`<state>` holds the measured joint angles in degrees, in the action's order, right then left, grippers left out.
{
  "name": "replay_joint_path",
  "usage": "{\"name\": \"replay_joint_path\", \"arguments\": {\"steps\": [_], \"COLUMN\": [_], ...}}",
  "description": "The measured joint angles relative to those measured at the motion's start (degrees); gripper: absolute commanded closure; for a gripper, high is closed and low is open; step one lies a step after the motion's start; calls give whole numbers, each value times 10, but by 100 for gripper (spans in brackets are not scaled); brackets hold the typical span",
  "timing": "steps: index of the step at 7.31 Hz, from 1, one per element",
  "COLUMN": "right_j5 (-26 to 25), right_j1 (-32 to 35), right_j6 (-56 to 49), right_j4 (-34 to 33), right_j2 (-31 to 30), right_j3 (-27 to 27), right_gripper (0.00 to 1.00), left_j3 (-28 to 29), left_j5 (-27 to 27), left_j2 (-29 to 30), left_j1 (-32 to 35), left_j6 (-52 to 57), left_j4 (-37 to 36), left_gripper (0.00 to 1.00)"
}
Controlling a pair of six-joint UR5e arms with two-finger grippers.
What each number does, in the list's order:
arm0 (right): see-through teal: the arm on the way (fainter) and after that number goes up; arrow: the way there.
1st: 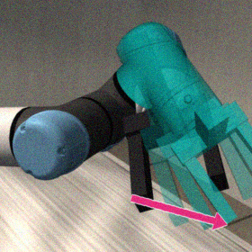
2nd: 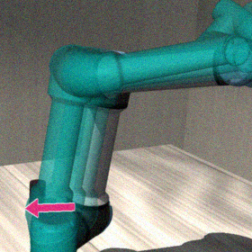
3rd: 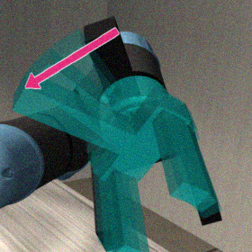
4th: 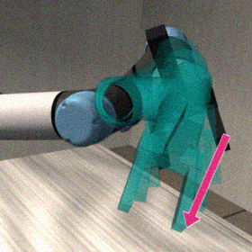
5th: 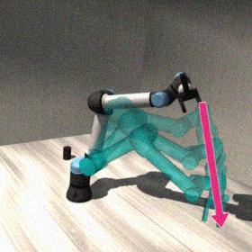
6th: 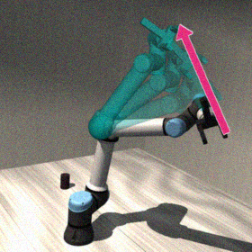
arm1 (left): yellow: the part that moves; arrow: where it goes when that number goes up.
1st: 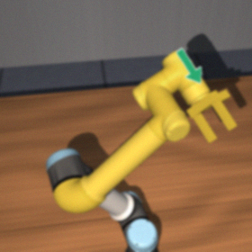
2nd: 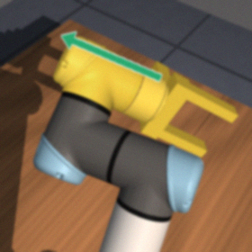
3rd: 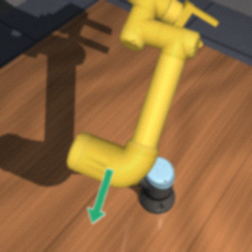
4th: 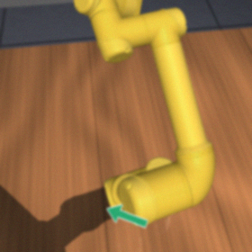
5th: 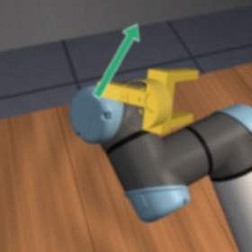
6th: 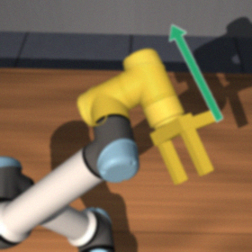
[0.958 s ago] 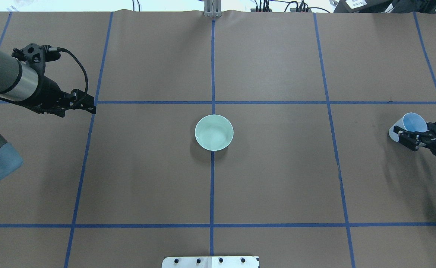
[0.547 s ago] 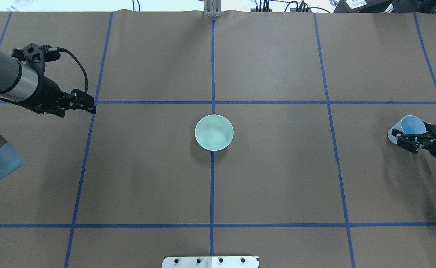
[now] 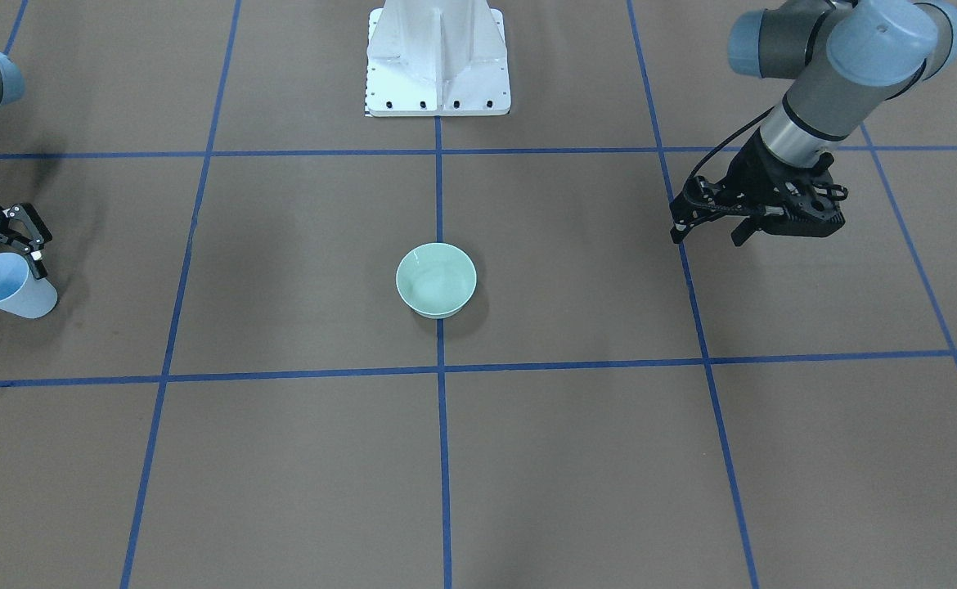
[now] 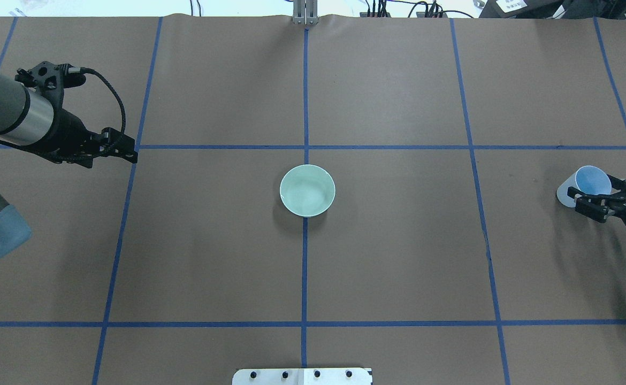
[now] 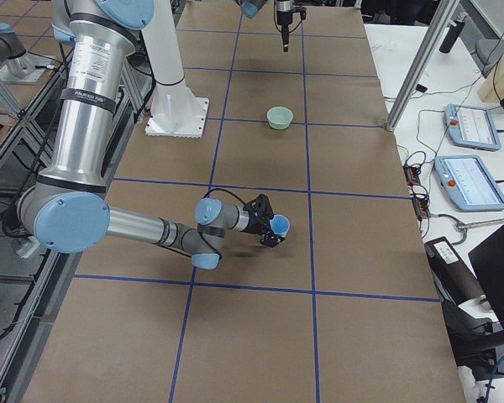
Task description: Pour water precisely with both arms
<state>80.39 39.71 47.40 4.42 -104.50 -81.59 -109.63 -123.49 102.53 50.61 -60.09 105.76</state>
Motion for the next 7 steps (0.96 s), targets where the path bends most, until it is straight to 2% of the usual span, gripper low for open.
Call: {"name": "replay_joint_path", "arguments": {"steps": [4,7], "right_j5": [4,24], "right_j1": [-17,-21], "right_j6": [5,5], "right_j4": [40,102], "right_j2": [-32,-90], "right_j3": [-6,-6], "right_gripper": [1,1], "left_j3": [-10,-8], "left_j5": [0,0], "left_j2": [-1,-3], "left_j1": [0,-1], "left_j6": [-24,-26], "left_j4": [1,1], "left_gripper": [0,0]}}
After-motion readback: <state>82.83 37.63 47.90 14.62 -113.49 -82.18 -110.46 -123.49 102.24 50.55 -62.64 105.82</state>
